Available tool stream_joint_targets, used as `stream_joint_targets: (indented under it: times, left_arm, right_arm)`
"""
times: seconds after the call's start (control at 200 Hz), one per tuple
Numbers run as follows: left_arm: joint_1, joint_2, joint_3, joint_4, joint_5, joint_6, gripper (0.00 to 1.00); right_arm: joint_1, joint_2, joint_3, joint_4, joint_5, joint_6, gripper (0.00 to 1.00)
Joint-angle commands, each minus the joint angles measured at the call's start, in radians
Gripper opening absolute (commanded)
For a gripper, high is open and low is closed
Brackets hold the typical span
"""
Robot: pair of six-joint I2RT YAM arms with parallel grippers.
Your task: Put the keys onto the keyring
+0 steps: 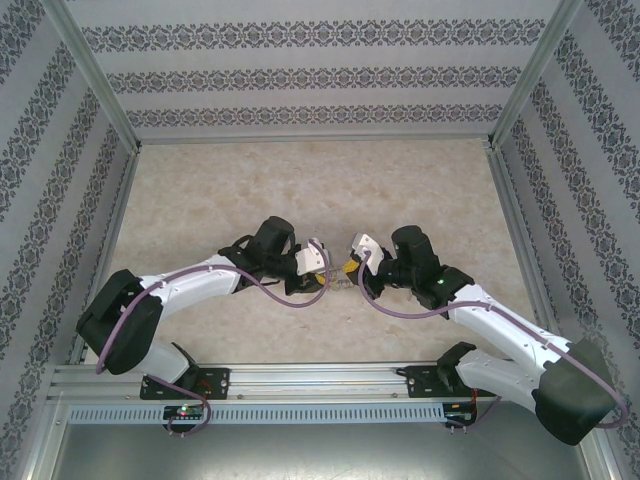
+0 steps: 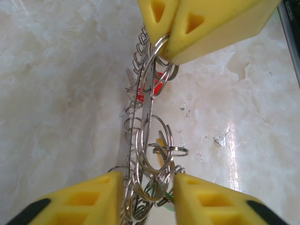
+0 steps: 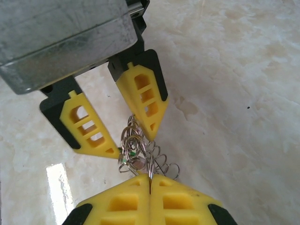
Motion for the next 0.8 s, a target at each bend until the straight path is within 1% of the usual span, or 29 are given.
stream_joint_targets:
  times: [0.0,0.235,0.37,0.58,0.724,0.794]
  left_arm:
    - [-0.016,0.005,0.021,-0.040,-0.029,0.029,0.26]
    - [-0.032,-0.038,-0.015,0.016,-0.146,0.025,0.07]
    - [-0.041,-0.044,-0.016,0.030,-0.177,0.024,0.00]
    - [-0.060,-0.038,-0.015,0.037,-0.212,0.013,0.00]
    - [-0.070,-0.035,-0.010,0.025,-0.235,0.014,0.00]
    - [-0.073,-0.037,-0.013,0.023,-0.252,0.013,0.00]
  right_arm:
    - [-0.010,0.001,0.037,-0.006,-0.008,0.034,0.00]
    - [0.005,-0.008,0.064,-0.123,0.081,0.141,0.00]
    - [0.031,0.005,0.085,-0.183,0.139,0.184,0.00]
    - [0.085,0.039,0.145,-0.310,0.219,0.199,0.00]
    - [0.093,0.071,0.202,-0.407,0.284,0.230,0.00]
    - [0.094,0.079,0.220,-0.442,0.279,0.233,0.00]
